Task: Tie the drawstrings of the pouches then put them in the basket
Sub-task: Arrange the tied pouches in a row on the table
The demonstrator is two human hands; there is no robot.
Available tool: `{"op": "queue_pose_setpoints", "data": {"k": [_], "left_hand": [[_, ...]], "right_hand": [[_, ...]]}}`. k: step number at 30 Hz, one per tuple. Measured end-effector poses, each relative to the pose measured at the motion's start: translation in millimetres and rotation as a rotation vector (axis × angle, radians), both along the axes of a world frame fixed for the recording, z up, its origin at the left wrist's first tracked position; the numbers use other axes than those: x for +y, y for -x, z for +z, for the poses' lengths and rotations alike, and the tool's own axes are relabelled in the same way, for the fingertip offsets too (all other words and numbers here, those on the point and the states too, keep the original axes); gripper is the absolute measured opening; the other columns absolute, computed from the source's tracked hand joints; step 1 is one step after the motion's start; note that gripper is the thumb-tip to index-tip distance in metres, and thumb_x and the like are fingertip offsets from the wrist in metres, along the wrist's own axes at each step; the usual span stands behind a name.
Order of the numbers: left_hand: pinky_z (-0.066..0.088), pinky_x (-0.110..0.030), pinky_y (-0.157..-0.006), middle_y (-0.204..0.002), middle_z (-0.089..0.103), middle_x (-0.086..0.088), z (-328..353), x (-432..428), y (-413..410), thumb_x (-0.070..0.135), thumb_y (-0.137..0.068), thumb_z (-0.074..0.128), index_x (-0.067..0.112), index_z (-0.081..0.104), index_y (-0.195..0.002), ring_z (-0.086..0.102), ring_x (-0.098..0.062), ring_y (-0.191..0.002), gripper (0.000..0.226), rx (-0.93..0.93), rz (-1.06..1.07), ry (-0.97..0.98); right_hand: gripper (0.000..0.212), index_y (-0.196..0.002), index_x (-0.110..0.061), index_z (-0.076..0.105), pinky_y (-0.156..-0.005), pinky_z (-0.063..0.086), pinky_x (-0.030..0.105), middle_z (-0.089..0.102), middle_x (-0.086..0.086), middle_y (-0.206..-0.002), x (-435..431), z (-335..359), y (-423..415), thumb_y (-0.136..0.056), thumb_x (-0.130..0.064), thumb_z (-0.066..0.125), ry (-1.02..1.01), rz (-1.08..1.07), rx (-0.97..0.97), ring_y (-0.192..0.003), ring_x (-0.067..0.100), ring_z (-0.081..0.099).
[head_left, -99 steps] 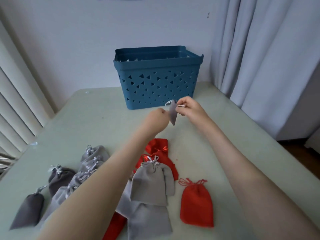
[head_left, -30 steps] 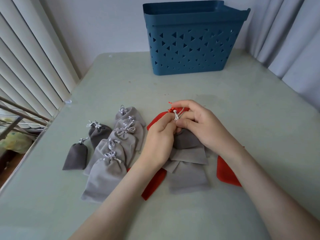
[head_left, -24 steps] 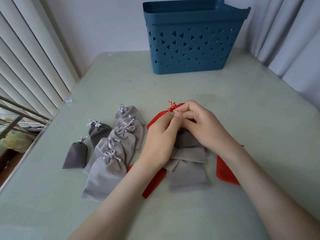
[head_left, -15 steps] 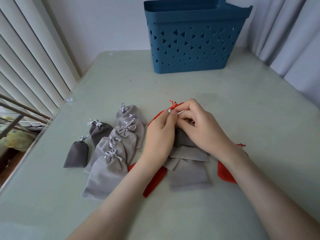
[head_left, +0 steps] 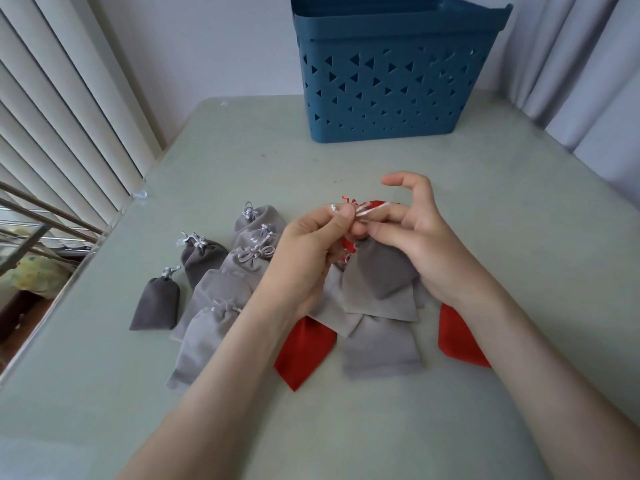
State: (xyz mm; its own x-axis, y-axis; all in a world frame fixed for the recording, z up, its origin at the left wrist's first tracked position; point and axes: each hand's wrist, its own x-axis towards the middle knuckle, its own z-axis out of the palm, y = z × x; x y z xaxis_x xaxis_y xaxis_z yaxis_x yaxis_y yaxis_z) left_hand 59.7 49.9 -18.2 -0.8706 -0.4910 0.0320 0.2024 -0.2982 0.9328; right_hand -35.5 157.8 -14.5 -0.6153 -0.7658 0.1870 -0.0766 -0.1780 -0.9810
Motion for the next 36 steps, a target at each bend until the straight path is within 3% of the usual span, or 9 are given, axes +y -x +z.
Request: {"op": "queue_pose_setpoints", "data": {"k": [5,9,11,15,19,24,27,32,36], "left_hand": [[0.048,-0.014,-0.064,-0.073,0.069,0.001,3,1,-4,0.004,-0.09,0.058,0.009,0.067,-0.087,0.061,-0.005,-0.066,0.011,-0.04,0.09,0.245],[0.033,-0.011,-0.054,-0.06,0.06,0.014,-9,1,-2,0.014,-0.087,0.065,0.023,0.07,-0.085,0.044,0.002,-0.051,0.01,-0.16,0.337,0.747],[0.031,-0.009,-0.057,-0.064,0.058,0.009,-15,2,0,0.017,-0.085,0.065,0.025,0.071,-0.088,0.044,0.001,-0.058,0.01,-0.172,0.465,0.998],[0.034,-0.021,-0.059,-0.059,0.054,0.012,-24,1,5,0.017,-0.082,0.064,0.013,0.068,-0.083,0.043,-0.01,-0.068,0.006,-0.106,0.642,1.216],[0.035,-0.027,-0.061,-0.067,0.063,-0.001,-27,-2,4,0.018,-0.086,0.054,0.007,0.062,-0.082,0.04,-0.013,-0.07,0.015,-0.064,0.68,1.349],[0.039,-0.037,-0.063,-0.065,0.06,-0.003,-26,-2,4,0.012,-0.089,0.057,0.005,0.064,-0.077,0.042,-0.02,-0.071,0.016,0.076,0.747,1.518],[0.04,-0.04,-0.064,-0.067,0.062,-0.001,-26,-3,3,0.01,-0.088,0.058,0.006,0.067,-0.079,0.044,-0.02,-0.074,0.014,0.096,0.772,1.523],[0.043,-0.041,-0.064,-0.071,0.065,-0.001,-28,-2,3,0.01,-0.091,0.052,0.005,0.069,-0.081,0.045,-0.021,-0.076,0.021,0.103,0.765,1.517],[0.036,-0.037,-0.071,-0.07,0.065,0.003,-28,-1,3,0.01,-0.088,0.059,0.011,0.069,-0.081,0.045,-0.018,-0.078,0.013,0.086,0.831,1.55]], "right_hand": [[0.046,-0.117,-0.025,0.04,-0.08,0.042,0.03,0.066,0.001,-0.076,3,2,5,-0.076,-0.008,0.054,-0.033,-0.022,-0.05,-0.078,0.017,0.061],[0.04,-0.112,-0.022,0.043,-0.075,0.041,0.024,0.063,0.001,-0.074,1,1,4,-0.077,-0.008,0.056,-0.056,-0.023,-0.006,-0.072,0.011,0.059],[0.034,-0.115,-0.016,0.044,-0.072,0.041,0.019,0.061,0.0,-0.074,1,1,2,-0.086,0.0,0.056,-0.077,-0.025,0.048,-0.07,0.005,0.059],[0.024,-0.112,-0.013,0.052,-0.075,0.042,0.018,0.062,-0.002,-0.075,-1,0,-2,-0.09,-0.002,0.052,-0.104,-0.004,0.115,-0.076,0.006,0.06],[0.023,-0.106,-0.012,0.065,-0.078,0.045,0.023,0.065,0.003,-0.075,-2,1,-3,-0.098,-0.01,0.044,-0.1,0.009,0.087,-0.077,0.012,0.062],[0.026,-0.101,-0.013,0.068,-0.075,0.048,0.015,0.07,-0.005,-0.079,-4,-2,-2,-0.097,-0.003,0.044,-0.125,0.061,-0.018,-0.078,0.005,0.064],[0.022,-0.105,-0.005,0.067,-0.084,0.05,0.027,0.069,0.008,-0.088,-4,-4,0,-0.094,-0.002,0.049,-0.098,0.065,-0.129,-0.084,0.016,0.063],[0.021,-0.102,-0.007,0.068,-0.093,0.048,0.035,0.07,0.009,-0.087,-4,-3,-2,-0.093,0.001,0.05,-0.117,0.036,-0.119,-0.087,0.019,0.062],[0.017,-0.099,-0.004,0.067,-0.088,0.048,0.035,0.067,0.013,-0.087,-4,-2,-2,-0.092,0.0,0.052,-0.118,-0.01,-0.098,-0.084,0.02,0.061]]}}
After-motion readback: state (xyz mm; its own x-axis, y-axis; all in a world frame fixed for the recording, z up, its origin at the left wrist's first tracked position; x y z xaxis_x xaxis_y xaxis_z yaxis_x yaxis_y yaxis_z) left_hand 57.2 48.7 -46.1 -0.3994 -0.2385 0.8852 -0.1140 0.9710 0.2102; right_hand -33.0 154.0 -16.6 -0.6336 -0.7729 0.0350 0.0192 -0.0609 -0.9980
